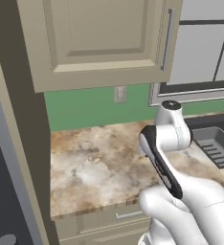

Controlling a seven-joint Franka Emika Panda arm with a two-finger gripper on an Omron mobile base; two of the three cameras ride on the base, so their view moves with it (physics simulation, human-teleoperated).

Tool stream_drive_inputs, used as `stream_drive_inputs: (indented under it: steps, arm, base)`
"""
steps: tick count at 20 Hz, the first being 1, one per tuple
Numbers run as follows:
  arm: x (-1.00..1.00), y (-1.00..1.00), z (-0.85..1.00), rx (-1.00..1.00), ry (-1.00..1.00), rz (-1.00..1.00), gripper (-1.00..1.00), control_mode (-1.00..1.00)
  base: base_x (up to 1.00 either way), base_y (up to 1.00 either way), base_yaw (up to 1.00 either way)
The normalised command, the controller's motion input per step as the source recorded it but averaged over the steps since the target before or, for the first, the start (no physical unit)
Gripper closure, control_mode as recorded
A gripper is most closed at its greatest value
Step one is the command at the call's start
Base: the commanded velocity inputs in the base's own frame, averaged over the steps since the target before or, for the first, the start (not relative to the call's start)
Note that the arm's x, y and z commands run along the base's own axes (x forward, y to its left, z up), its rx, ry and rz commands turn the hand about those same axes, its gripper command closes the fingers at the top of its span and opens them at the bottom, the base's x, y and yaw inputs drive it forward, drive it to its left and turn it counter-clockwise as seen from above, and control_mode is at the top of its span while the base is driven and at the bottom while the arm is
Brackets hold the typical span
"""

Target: Open the fridge, remove the banana, squash, and chicken drumstick, and place them on any counter.

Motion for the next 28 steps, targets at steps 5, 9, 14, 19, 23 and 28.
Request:
stream_drive_inputs:
  steps: [5, 9, 14, 19, 23, 28]
  arm:
    - [0.4, 0.01, -0.54, 0.0, 0.06, 0.0, 1.0, -1.0]
    - [0.4, 0.01, -0.51, 0.0, 0.03, 0.0, 1.0, -1.0]
    - [0.38, 0.02, -0.43, 0.0, 0.0, -0.01, 1.0, -1.0]
    - [0.37, 0.0, -0.38, 0.0, 0.0, -0.02, 1.0, -1.0]
    - [0.22, 0.01, -0.37, 0.0, 0.0, -0.02, 1.0, -1.0]
    - [0.17, 0.0, -0.39, 0.0, 0.0, -0.01, 1.0, -1.0]
  base:
    - [0.0, 0.0, 0.0]
    - [0.0, 0.0, 0.0]
    - [0.0, 0.0, 0.0]
    - [0.0, 0.0, 0.0]
    - [0.0, 0.0, 0.0]
    - [0.0, 0.0, 0.0]
